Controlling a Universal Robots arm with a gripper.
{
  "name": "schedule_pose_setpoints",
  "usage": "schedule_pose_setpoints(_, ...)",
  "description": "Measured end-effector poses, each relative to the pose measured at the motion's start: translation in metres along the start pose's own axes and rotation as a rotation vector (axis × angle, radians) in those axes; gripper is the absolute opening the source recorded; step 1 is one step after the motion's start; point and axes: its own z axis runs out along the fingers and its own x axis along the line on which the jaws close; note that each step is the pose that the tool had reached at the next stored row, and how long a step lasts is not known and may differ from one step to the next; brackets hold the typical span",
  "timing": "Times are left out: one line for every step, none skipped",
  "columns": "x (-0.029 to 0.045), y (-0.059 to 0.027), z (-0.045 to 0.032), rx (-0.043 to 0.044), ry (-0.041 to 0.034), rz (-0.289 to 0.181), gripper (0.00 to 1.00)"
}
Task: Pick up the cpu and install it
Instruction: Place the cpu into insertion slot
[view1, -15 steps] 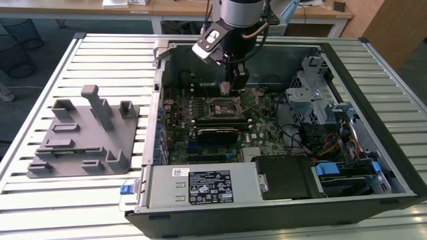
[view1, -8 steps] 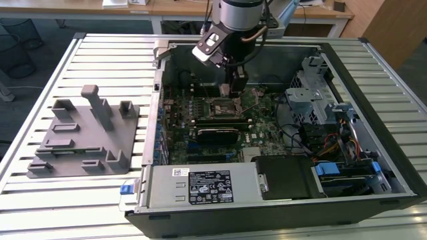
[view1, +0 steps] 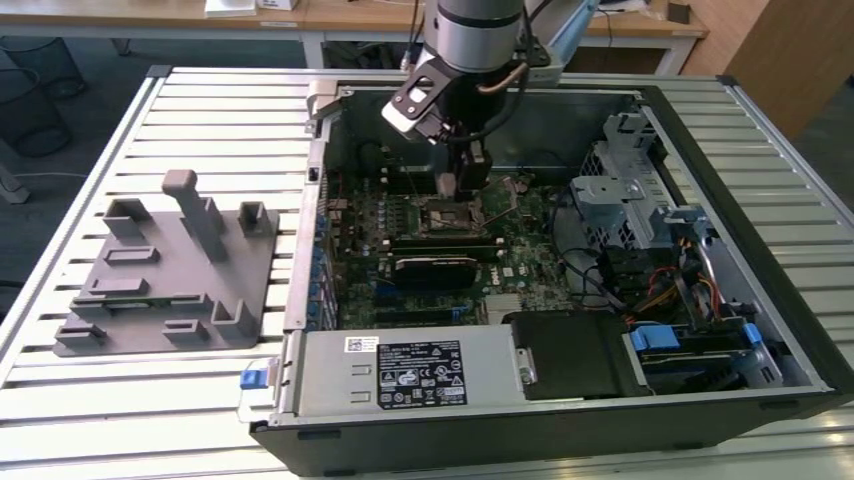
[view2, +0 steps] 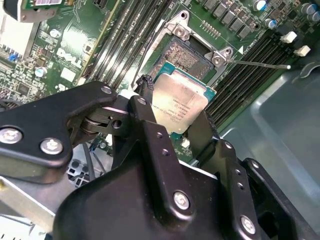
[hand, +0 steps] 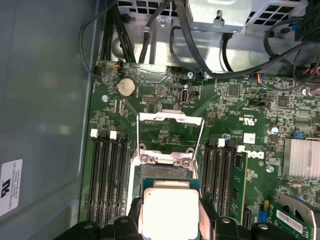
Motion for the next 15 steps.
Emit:
schedule_pose_setpoints(0.0003,-0.0001,0.0014,0.0000,0.0000,0.000,0.53)
schedule_pose_setpoints(0.0005,-0.0003,0.0027,0.0000,0.0000,0.000,0.53)
schedule_pose_setpoints(0.0006,-0.0004,0.0039,0.0001,-0.0001,0.000,0.53)
schedule_pose_setpoints(0.0007,-0.0005,0.0049,0.0001,-0.0001,0.000,0.53)
schedule_pose_setpoints(0.0007,-0.0005,0.0057,0.0001,-0.0001,0.000,0.53)
schedule_pose_setpoints(0.0007,-0.0005,0.0061,0.0001,-0.0001,0.000,0.53)
schedule_pose_setpoints(0.0007,-0.0006,0.0061,0.0003,-0.0005,0.000,0.53)
schedule_pose_setpoints(0.0007,-0.0007,0.0062,0.0003,-0.0006,0.000,0.53)
schedule_pose_setpoints(0.0007,-0.0009,0.0066,0.0001,-0.0003,0.000,0.53)
schedule_pose_setpoints(0.0008,-0.0016,0.0074,-0.0001,-0.0001,0.000,0.53)
schedule_pose_setpoints(0.0008,-0.0021,0.0080,0.0000,-0.0003,0.000,0.53)
schedule_pose_setpoints(0.0009,-0.0029,0.0087,0.0000,-0.0003,0.000,0.53)
schedule_pose_setpoints(0.0009,-0.0038,0.0094,0.0000,-0.0003,0.000,0.53)
schedule_pose_setpoints(0.0011,-0.0047,0.0109,0.0001,-0.0004,0.000,0.53)
schedule_pose_setpoints(0.0012,-0.0048,0.0117,0.0001,-0.0004,0.000,0.53)
